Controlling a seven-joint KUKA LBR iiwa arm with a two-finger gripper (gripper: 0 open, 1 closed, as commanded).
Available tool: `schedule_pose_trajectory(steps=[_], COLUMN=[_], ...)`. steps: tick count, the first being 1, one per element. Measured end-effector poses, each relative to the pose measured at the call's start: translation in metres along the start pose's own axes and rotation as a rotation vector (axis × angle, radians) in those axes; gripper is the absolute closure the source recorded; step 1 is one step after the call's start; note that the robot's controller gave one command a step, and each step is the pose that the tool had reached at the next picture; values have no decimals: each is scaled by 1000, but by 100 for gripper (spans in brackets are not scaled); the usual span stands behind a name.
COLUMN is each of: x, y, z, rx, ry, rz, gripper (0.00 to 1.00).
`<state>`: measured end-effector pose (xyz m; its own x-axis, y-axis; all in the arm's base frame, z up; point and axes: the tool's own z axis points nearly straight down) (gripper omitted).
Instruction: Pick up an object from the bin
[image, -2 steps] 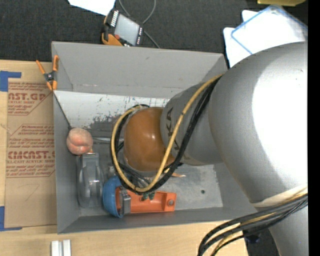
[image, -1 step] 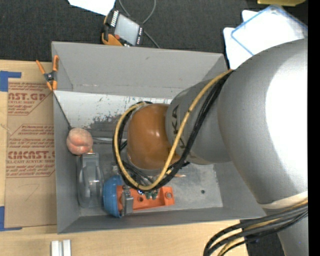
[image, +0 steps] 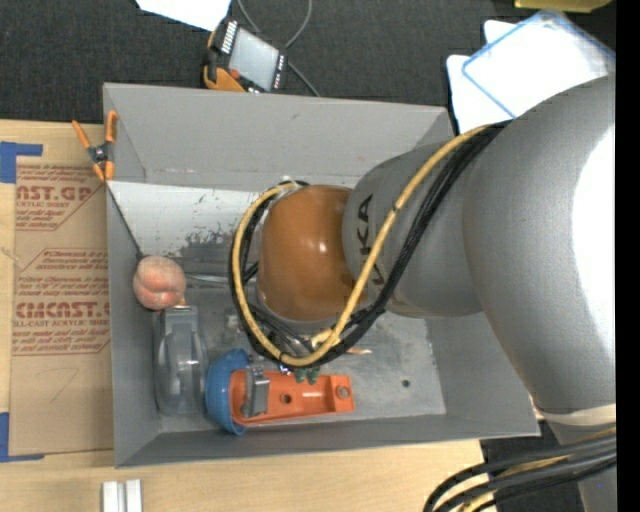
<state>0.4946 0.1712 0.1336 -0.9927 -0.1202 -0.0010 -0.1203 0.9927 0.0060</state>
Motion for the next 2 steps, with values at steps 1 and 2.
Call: schedule_pose_trajectory(steps=[1, 2], x=[-21, -20], y=[-10, -9], z=[67, 64], rx=[0, 0], ry=[6, 3], rz=[-143, -147], gripper=[0, 0])
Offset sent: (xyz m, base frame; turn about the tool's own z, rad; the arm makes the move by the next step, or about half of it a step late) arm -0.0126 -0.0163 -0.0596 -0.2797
